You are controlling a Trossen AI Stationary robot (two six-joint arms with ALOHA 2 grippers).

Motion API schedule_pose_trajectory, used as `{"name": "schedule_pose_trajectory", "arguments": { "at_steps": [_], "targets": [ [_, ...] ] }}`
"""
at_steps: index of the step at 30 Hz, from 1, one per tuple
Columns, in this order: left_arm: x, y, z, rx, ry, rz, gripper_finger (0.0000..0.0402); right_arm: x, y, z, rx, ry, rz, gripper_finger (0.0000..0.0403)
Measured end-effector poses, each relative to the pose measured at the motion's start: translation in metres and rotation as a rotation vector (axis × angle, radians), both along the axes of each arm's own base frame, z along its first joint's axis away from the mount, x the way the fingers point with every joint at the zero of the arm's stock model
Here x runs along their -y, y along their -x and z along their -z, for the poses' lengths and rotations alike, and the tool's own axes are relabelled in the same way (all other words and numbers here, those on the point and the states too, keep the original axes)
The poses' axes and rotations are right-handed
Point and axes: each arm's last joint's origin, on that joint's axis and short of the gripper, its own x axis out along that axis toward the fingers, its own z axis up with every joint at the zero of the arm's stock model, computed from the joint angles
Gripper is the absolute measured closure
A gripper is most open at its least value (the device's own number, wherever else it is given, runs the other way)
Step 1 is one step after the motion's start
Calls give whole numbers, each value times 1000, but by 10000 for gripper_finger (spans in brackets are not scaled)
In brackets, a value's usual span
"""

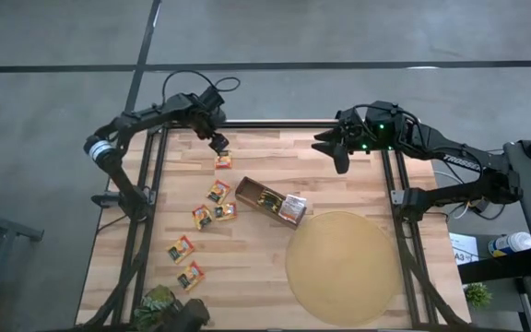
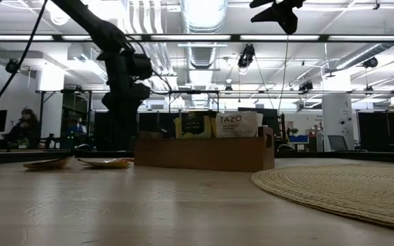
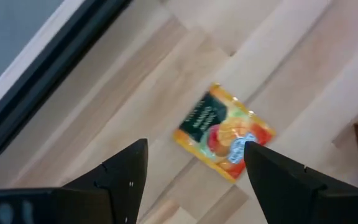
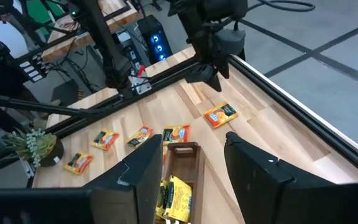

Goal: Pick & Place Tea
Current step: Put the orange tea bag into the left section of the wooden organizer

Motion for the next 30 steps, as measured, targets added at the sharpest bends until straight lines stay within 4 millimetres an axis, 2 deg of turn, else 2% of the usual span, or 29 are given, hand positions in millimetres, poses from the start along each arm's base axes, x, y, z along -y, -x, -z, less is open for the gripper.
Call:
{"name": "schedule_pose_trajectory", "arguments": {
  "at_steps": [5,11,23,30],
  "targets": [
    [-4,4,4,-38,-5,-61,142,0,0,0,-4,20,-8,234],
    [-6,-4,27,-110,52,-145,142,0,0,0,-6,31,-12,234],
    [-6,-23,61,-163,108,-121,142,0,0,0,5,-21,9,234],
    [-9,-30,72,-157,86,-118,142,0,0,0,6,-23,9,234]
  ]
}}
